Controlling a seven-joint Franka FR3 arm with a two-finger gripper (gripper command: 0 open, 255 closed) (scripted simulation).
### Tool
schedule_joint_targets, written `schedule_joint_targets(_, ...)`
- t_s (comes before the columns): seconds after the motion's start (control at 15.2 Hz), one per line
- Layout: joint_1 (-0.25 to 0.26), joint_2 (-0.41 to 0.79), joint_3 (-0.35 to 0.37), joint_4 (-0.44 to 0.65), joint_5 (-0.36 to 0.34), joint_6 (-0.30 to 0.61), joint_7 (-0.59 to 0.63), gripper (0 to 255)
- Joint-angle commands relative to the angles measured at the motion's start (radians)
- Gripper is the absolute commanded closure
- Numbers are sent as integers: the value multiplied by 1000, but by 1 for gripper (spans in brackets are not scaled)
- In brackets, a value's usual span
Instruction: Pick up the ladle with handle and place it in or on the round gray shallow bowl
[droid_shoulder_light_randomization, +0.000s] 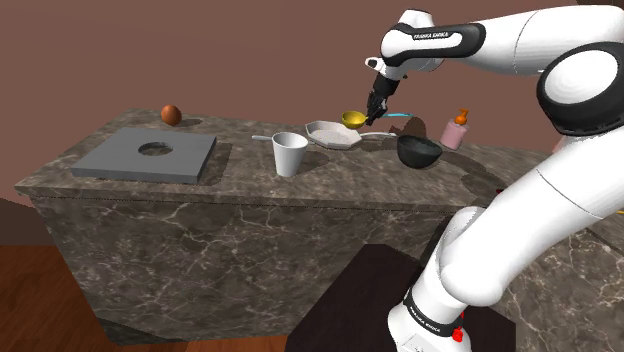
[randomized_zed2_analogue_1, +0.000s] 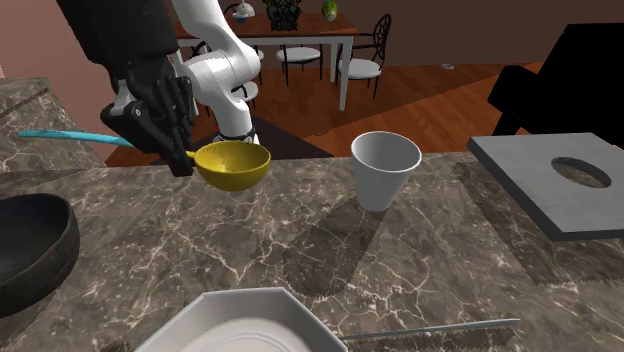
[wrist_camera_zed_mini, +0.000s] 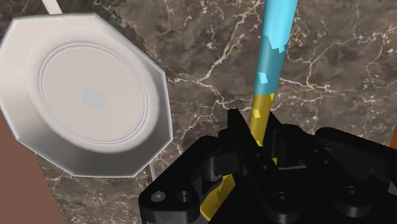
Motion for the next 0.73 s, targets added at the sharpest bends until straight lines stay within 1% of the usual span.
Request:
schedule_joint_targets(0.0, -14, -2, -32, 7, -1, -5, -48, 255)
schedule_joint_targets(0.33, -44, 18, -127, 49, 14, -21, -181, 255)
schedule_joint_targets(0.66, -60, 77, -244, 119, 62, -40, -332, 255)
